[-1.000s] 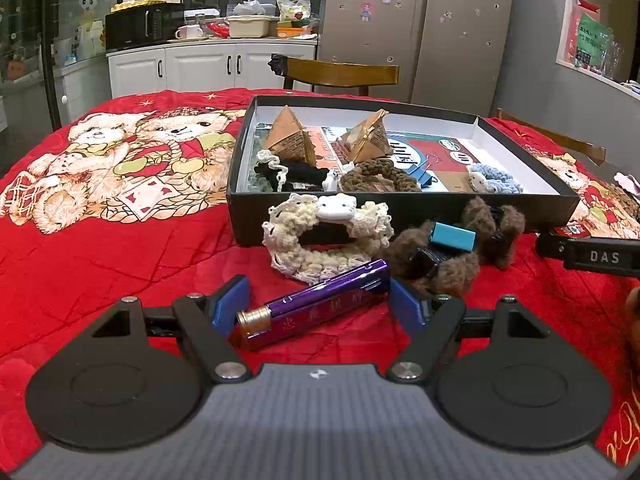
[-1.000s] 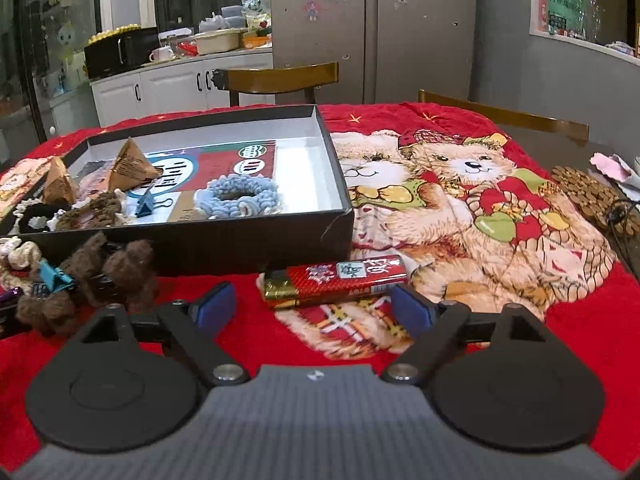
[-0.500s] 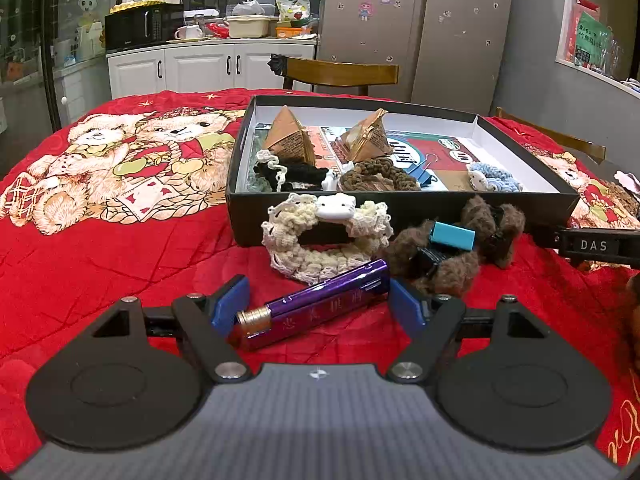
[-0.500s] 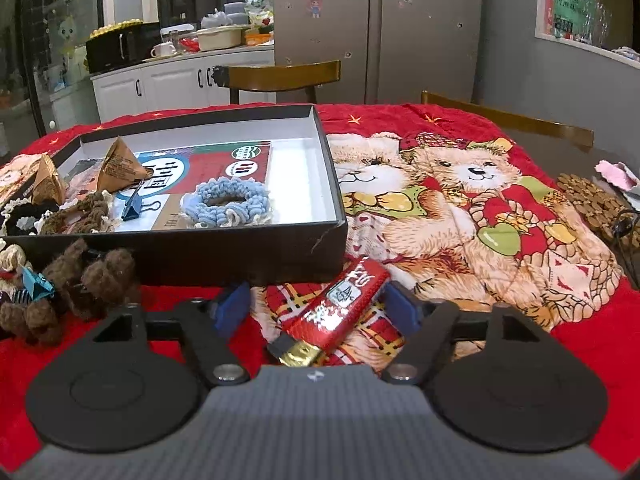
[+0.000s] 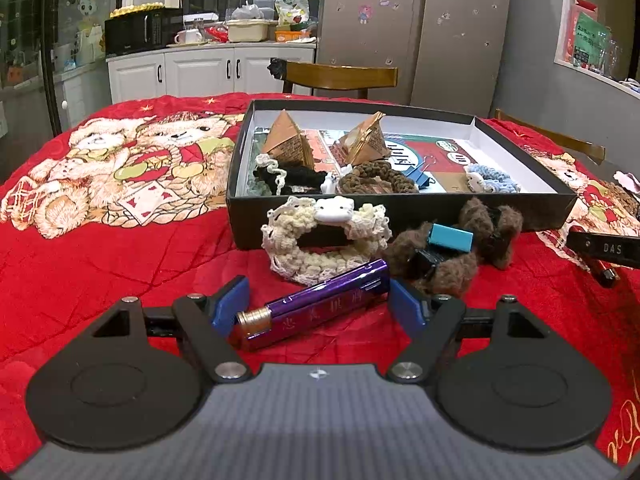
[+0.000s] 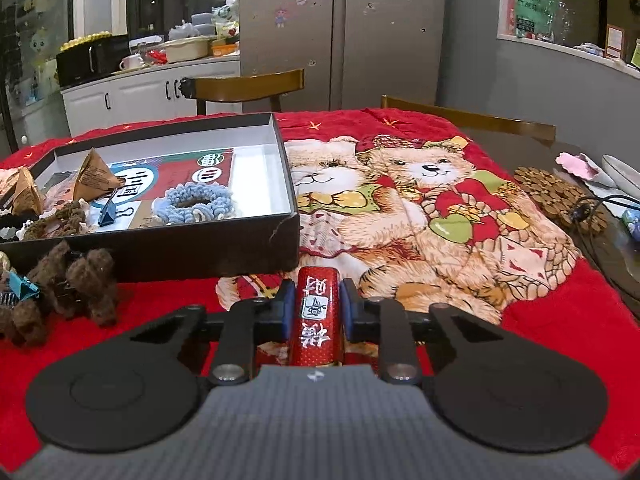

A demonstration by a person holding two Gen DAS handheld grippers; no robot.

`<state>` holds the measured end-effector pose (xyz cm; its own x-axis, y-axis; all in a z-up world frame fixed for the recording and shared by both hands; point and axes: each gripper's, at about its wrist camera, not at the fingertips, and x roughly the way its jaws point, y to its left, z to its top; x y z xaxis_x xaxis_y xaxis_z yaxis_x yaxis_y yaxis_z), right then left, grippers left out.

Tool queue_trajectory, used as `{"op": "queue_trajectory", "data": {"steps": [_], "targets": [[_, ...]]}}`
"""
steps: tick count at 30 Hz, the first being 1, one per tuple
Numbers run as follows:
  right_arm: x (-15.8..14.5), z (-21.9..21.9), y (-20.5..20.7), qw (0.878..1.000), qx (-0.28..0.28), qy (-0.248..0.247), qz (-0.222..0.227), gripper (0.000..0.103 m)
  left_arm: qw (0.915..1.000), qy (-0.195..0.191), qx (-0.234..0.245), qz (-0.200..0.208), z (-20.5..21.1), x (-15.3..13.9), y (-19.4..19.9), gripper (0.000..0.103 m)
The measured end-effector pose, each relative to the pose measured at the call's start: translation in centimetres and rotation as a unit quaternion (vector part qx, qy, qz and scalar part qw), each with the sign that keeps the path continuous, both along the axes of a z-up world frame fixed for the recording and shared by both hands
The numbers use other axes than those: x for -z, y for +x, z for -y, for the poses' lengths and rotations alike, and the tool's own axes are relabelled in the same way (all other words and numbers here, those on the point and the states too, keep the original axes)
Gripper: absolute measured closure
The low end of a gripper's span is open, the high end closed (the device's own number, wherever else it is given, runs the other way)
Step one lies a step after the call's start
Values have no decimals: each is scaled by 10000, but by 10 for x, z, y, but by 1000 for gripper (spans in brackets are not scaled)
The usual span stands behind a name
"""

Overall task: Organize objects
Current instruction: 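Grasp purple tube with left tool while right tool grasps red candy stick, then lift the purple tube and red stick and carry both over the box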

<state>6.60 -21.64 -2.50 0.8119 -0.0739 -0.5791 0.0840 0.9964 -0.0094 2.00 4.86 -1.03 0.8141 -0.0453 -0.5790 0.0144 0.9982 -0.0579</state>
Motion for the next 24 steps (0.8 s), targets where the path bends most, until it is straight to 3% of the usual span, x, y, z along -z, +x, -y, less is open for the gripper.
{"op": "queue_trajectory", "data": {"steps": [13, 20, 24], "targets": [[-21, 7, -15, 9971, -165, 702, 225, 77, 9986, 279, -40, 441, 6, -8, -13, 23], [-39, 9, -22, 9895, -377, 1369, 258, 77, 9990, 67, -1, 445, 2, -16, -18, 23], [-69, 12, -28, 9891, -326, 1338, 514, 77, 9984, -156, 83, 535, 1, -31, -22, 23]]}}
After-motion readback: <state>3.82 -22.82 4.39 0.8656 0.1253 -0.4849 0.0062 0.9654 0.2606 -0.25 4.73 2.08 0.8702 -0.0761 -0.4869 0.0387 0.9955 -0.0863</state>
